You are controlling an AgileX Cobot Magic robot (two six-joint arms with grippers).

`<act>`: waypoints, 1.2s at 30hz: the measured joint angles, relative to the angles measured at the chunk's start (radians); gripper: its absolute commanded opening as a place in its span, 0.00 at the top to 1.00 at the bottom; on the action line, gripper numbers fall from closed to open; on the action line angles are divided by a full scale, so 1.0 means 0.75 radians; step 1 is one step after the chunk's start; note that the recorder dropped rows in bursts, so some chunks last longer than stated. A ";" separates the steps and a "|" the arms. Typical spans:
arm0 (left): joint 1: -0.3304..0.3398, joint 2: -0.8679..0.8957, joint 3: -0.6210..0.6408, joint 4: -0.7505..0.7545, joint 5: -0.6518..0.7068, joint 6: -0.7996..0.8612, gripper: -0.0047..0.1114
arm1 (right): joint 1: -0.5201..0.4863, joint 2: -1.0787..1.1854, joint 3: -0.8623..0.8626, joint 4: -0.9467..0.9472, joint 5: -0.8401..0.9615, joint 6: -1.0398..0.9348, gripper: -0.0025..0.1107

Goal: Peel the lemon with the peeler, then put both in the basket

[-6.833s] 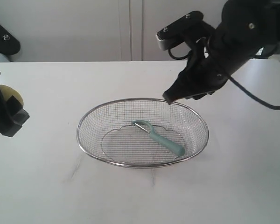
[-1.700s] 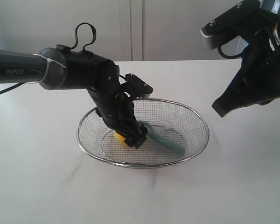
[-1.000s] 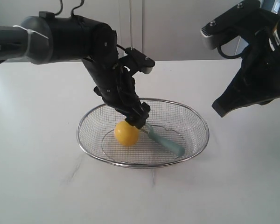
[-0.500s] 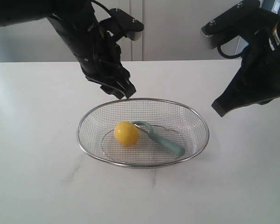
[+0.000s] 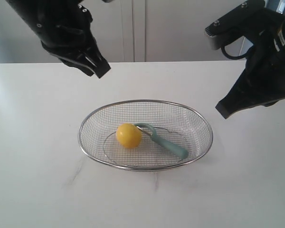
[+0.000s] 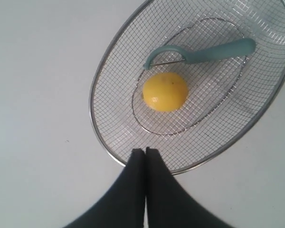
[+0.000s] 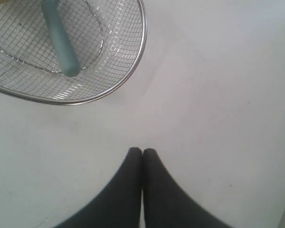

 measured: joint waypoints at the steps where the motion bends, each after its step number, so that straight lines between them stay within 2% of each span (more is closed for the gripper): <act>1: 0.000 -0.025 0.014 0.003 0.000 0.000 0.96 | 0.000 0.000 0.000 0.000 0.000 0.000 0.98; 7: 0.000 -0.231 0.186 0.003 0.009 -0.031 0.96 | 0.000 0.000 0.000 0.000 0.000 0.000 0.98; 14: 0.000 -0.544 0.509 0.072 -0.049 -0.170 0.96 | 0.000 0.000 0.000 0.000 -0.053 0.000 0.98; 24: 0.000 -1.148 0.861 0.147 -0.080 -0.406 0.96 | 0.000 0.000 0.000 0.005 -0.100 0.000 0.98; 30: 0.000 -1.439 0.974 0.152 -0.075 -0.427 0.96 | 0.000 0.000 0.000 0.005 -0.104 0.000 0.98; 36: 0.000 -1.523 0.987 0.152 -0.069 -0.429 0.96 | 0.000 0.000 0.000 0.005 -0.106 0.000 0.98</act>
